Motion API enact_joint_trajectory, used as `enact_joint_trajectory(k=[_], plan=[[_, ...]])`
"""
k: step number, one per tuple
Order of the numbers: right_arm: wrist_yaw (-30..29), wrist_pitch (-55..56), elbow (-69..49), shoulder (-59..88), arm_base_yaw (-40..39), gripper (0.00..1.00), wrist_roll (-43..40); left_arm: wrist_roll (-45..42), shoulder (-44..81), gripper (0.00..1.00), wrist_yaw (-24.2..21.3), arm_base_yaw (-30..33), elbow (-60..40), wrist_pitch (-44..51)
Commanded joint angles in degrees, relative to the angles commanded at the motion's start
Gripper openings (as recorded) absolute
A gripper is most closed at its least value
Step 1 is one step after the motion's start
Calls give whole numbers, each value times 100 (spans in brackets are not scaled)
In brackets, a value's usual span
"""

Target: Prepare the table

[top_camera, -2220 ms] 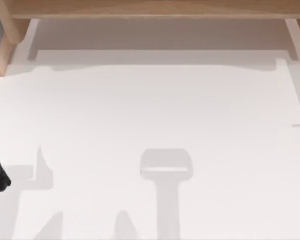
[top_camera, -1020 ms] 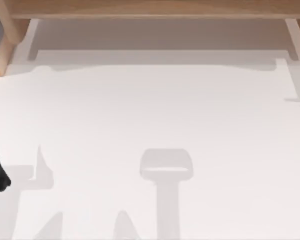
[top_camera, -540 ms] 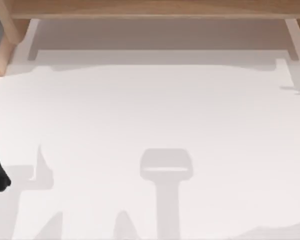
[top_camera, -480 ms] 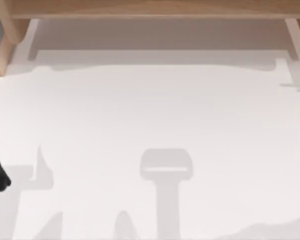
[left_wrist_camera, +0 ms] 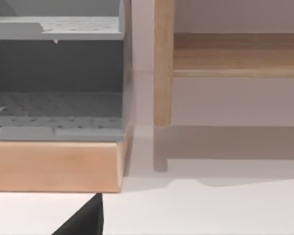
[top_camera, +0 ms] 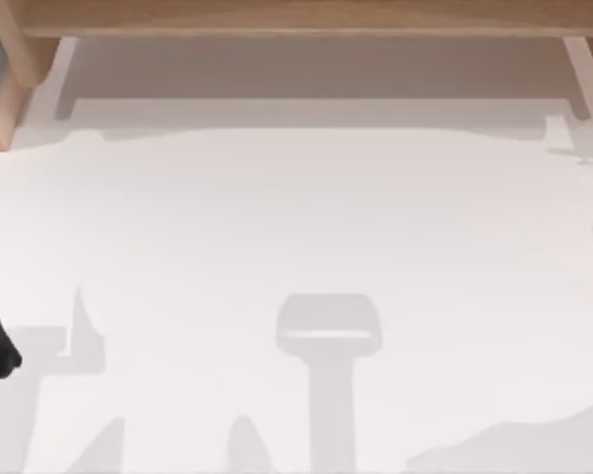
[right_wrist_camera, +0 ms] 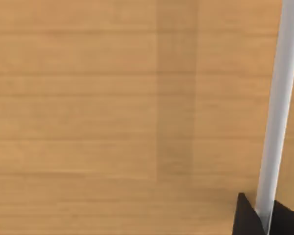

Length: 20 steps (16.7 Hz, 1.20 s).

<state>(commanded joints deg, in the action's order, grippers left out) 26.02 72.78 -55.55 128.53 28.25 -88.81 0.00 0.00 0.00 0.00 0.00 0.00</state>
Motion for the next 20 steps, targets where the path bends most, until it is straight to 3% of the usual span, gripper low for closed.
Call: enact_joint_trajectory(k=[11,16,20], plan=[[-357,-866,-1564,704,-352,0,-6,0,0,100,0,0,0,0],[-373,-901,-1626,732,-364,0,-7,0,0,100,0,0,0,0],[-373,-901,-1626,732,-364,30,-7,0,0,100,0,0,0,0]])
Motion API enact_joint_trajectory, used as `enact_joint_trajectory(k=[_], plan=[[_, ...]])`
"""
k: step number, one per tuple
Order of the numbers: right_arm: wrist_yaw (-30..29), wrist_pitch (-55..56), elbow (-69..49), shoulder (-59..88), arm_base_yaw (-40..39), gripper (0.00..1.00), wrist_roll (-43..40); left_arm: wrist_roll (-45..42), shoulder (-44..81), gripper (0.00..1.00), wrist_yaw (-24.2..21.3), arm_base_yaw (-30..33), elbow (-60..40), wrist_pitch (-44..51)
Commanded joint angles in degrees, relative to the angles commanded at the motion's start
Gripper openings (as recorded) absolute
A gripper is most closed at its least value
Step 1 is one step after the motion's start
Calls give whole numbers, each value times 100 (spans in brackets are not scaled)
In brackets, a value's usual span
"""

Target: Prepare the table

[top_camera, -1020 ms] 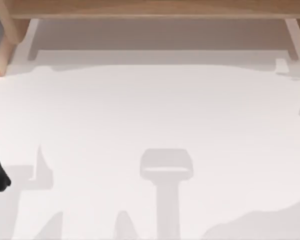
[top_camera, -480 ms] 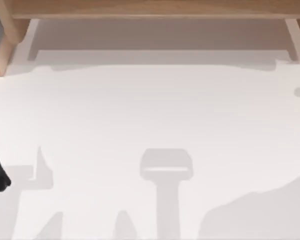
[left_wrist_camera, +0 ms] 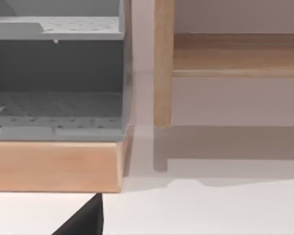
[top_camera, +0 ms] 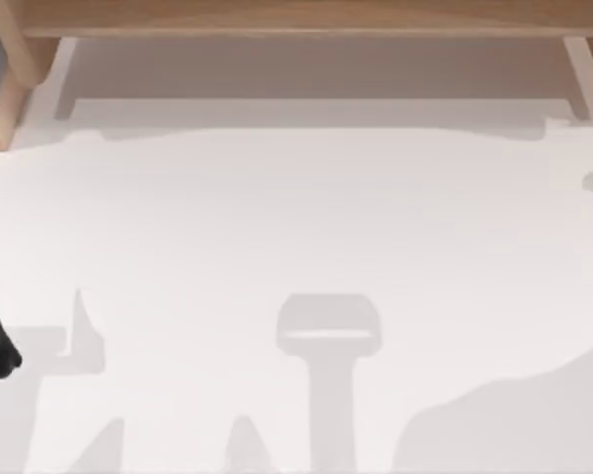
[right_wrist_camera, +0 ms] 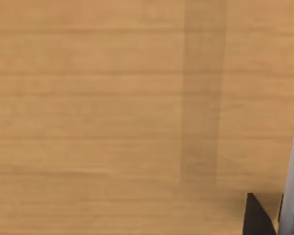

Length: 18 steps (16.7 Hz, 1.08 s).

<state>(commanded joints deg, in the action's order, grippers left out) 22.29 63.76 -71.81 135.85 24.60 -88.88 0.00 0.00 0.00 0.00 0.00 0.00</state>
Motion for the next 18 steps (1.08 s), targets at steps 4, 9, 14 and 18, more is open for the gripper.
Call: enact_joint_trajectory(k=[4,9,14,18], plan=[[0,0,0,0,0,60,0,0,0,100,0,0,0,0],[0,0,0,0,0,98,0,0,0,100,0,0,0,0],[0,0,0,0,0,100,0,0,0,100,0,0,0,0],[7,-64,215,49,30,100,20,0,0,100,0,0,0,0]])
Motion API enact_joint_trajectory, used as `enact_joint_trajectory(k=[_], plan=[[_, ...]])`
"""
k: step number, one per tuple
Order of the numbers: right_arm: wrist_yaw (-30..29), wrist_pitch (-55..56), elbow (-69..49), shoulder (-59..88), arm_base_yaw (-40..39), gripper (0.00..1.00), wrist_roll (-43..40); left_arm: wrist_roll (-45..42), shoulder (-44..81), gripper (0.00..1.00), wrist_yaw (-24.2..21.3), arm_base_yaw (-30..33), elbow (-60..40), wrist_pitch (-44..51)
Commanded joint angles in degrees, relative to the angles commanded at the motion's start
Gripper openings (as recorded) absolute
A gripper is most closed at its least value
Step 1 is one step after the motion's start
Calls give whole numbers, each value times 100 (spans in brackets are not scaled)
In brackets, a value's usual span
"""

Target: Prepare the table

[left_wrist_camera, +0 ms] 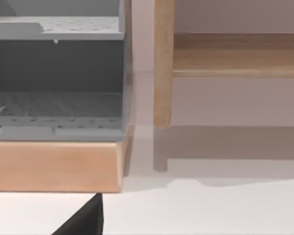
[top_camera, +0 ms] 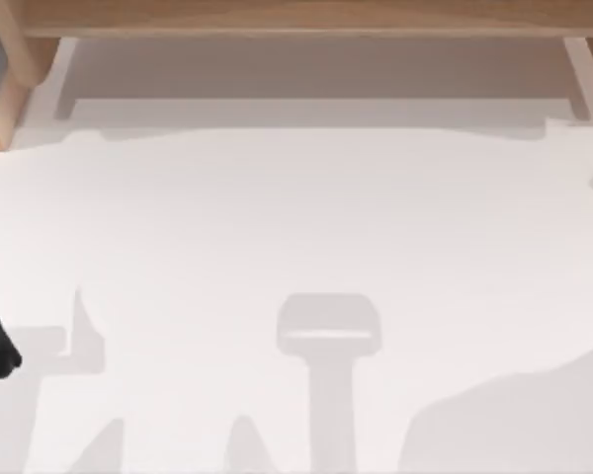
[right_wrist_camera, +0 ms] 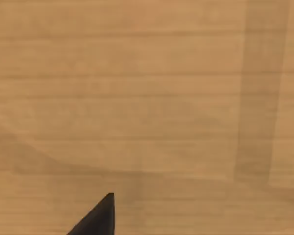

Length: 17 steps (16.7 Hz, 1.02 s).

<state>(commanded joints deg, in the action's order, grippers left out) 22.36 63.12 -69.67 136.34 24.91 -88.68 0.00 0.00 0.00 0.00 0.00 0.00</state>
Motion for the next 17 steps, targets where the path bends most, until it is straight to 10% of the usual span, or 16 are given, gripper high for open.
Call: enact_joint_trajectory(k=[8,17], plan=[[-361,-1256,666,-1550,-369,100,1562,0,0,100,0,0,0,0],[-1265,-3743,1848,-7035,-1175,100,4395,0,0,100,0,0,0,0]])
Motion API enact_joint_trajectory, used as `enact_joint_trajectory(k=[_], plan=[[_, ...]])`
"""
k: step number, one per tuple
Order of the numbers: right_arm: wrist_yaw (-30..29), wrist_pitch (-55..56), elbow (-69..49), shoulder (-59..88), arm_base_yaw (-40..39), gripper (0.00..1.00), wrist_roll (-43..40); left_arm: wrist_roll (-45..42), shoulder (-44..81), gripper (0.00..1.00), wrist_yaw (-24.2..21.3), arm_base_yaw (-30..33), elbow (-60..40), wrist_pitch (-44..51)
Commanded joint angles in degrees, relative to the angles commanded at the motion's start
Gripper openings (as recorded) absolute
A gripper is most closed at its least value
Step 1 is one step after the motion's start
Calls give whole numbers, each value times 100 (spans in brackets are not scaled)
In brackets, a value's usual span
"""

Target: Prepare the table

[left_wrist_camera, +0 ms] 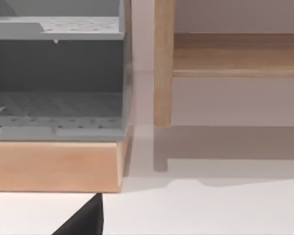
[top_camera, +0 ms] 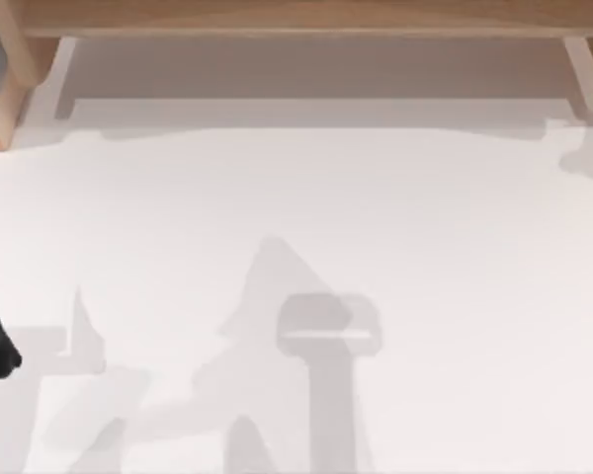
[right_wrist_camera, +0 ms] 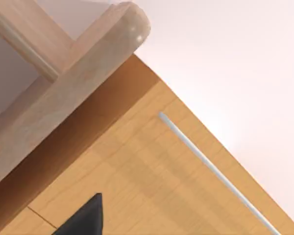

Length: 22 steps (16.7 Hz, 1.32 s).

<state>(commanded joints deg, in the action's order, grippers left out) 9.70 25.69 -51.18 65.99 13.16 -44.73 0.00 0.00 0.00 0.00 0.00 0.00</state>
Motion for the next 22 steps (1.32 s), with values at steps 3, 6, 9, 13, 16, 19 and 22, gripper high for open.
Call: enact_joint_trajectory(k=[3,6,9,13,16,19,22], plan=[[-234,-690,1014,-2116,-200,100,1107,0,0,100,0,0,0,0],[-442,-936,2158,-3921,-442,100,2250,0,0,100,0,0,0,0],[-637,-1212,3342,-5231,-771,100,3182,0,0,100,0,0,0,0],[-854,-2087,4647,-6270,-1156,100,4073,0,0,100,0,0,0,0],[-962,-2530,5081,-6575,-1305,100,4438,0,0,100,0,0,0,0],[-970,-2569,5118,-6599,-1316,100,4473,0,0,100,0,0,0,0],[-970,-2569,5118,-6599,-1316,100,4473,0,0,100,0,0,0,0]])
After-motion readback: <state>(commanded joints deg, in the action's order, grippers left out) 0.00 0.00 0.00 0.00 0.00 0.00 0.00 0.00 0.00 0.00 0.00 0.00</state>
